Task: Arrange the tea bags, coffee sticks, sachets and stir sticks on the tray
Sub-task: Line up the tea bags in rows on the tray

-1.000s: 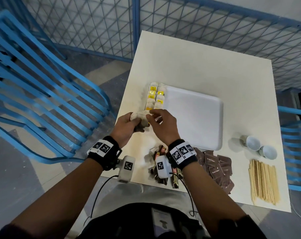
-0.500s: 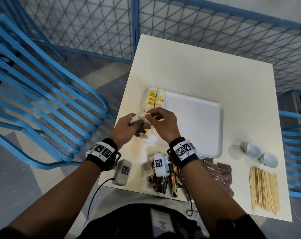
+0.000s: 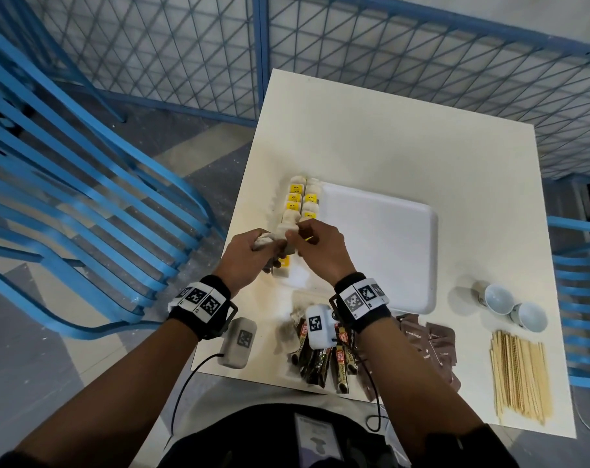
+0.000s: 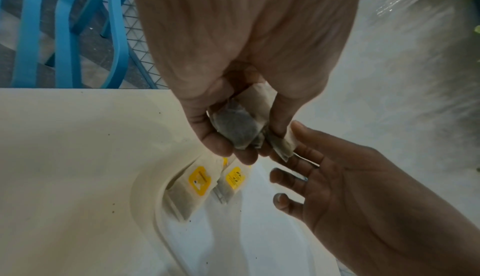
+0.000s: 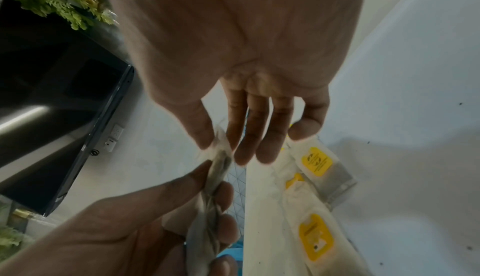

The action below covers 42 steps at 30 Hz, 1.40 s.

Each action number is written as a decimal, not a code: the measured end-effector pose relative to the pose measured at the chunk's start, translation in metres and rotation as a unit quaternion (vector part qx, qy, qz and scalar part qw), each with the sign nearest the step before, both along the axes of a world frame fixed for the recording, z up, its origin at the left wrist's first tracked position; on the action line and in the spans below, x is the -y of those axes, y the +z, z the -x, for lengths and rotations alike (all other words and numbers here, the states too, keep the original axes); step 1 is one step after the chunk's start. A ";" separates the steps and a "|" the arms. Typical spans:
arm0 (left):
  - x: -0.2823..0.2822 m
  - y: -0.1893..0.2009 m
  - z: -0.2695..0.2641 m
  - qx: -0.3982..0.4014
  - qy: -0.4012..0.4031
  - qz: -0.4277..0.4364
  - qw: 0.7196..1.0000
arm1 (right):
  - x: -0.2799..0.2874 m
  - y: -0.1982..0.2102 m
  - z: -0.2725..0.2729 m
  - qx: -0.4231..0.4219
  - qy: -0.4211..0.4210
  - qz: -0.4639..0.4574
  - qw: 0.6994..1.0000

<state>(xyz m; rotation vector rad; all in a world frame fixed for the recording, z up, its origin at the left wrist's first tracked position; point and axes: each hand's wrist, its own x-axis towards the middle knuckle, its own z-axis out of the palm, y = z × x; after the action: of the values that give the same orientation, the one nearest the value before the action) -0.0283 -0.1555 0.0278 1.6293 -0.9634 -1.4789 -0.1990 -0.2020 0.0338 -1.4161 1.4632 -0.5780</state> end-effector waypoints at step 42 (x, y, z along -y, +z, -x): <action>-0.003 -0.018 -0.016 0.016 -0.012 -0.027 0.999 | -0.015 -0.040 0.008 -0.011 -0.108 0.030 0.994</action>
<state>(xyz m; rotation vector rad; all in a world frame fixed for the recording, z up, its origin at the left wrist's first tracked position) -0.0124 -0.1529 0.0102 1.6900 -0.9715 -1.5100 -0.2074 -0.1868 -0.0065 -1.3212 1.6416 -0.7489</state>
